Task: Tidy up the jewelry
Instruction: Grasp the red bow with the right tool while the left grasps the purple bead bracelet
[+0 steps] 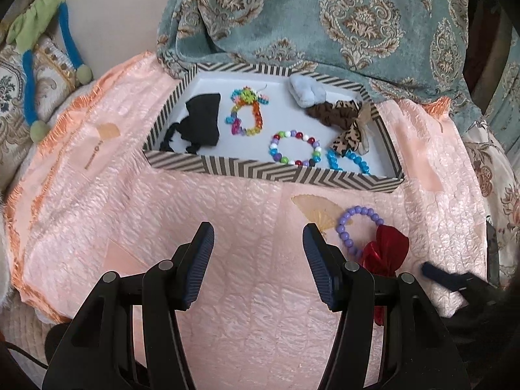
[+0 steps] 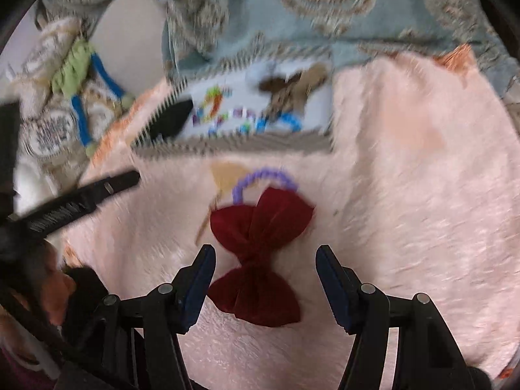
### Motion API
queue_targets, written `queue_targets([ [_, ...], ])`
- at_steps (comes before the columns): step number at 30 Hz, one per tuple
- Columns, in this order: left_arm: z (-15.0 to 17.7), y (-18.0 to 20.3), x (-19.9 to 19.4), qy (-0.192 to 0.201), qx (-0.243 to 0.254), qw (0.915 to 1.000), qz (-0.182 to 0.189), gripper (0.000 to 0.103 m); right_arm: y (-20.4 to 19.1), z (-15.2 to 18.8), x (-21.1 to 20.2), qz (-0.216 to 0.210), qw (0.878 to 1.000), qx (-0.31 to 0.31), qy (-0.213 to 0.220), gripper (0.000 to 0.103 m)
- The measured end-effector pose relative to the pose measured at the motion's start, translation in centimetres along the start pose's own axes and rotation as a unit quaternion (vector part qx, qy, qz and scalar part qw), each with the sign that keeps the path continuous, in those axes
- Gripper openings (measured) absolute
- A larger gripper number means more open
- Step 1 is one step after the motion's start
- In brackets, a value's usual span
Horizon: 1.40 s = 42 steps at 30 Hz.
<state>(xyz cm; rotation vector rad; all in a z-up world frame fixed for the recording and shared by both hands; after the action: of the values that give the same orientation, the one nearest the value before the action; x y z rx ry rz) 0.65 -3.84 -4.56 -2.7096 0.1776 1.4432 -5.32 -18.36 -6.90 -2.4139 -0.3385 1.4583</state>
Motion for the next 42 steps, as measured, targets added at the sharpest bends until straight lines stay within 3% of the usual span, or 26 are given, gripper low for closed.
queue_targets([
  [1, 0.1, 0.1, 0.2, -0.004, 0.001, 1.0, 0.002, 0.057, -0.1, 0.1, 0.8, 0.0, 1.0, -0.006, -0.007, 0.06],
  [4, 0.2, 0.5, 0.6, -0.01, 0.006, 0.9999, 0.007, 0.057, 0.4, 0.1, 1.9, 0.032, 0.999, -0.03, 0.001, 0.024],
  [6, 0.2, 0.7, 0.9, -0.013, 0.008, 0.9999, 0.007, 0.057, 1.1, -0.1, 1.1, 0.024, 0.999, -0.021, 0.012, 0.018],
  [15, 0.6, 4.2, 3.2, -0.052, 0.011, 0.9971, 0.055, 0.057, 5.0, -1.6, -3.8, 0.028, 0.998, 0.023, 0.056, 0.017],
  [21, 0.4, 7.6, 4.6, -0.075, 0.014, 0.9928, 0.092, 0.057, 6.4, -1.4, -3.3, -0.001, 0.997, 0.06, 0.041, 0.017],
  [30, -0.3, 11.6, 7.5, -0.083, 0.049, 0.9928, 0.07, 0.058, 8.0, -1.2, -2.7, -0.007, 0.995, 0.099, 0.027, 0.017],
  [35, -0.5, 12.9, 8.3, -0.063, 0.064, 0.9943, 0.057, 0.057, 8.2, -1.1, -2.4, -0.001, 0.995, 0.098, 0.02, 0.017],
  [37, -0.2, 13.7, 8.7, -0.066, 0.082, 0.993, 0.054, 0.051, 8.4, -0.9, -2.3, 0.003, 0.995, 0.1, 0.016, 0.017],
  [39, 0.0, 14.3, 8.7, -0.046, 0.103, 0.9924, 0.051, 0.03, 8.4, -1.0, -2.3, 0.002, 0.995, 0.099, 0.018, 0.017],
  [40, 0.0, 14.4, 8.6, -0.042, 0.109, 0.9918, 0.053, 0.027, 8.5, -1.0, -2.3, 0.003, 0.995, 0.096, 0.019, 0.017],
  [42, -0.1, 14.3, 8.4, -0.044, 0.111, 0.9915, 0.053, 0.011, 8.1, -1.0, -2.5, 0.005, 0.996, 0.08, 0.022, 0.017],
])
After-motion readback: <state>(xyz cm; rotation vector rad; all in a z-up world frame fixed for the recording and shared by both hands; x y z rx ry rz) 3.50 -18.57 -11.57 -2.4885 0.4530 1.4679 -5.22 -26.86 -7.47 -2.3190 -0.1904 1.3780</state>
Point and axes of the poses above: each gripper's, at about its wrist camera, not at the fingertips, and x roughly the way its jaws point, y to its right, z to its underside, the point moved 6 cm from there along x, roughly the way its jaws point, and after that the axes turned 5 degrees about -z, right-handed, at the moved point
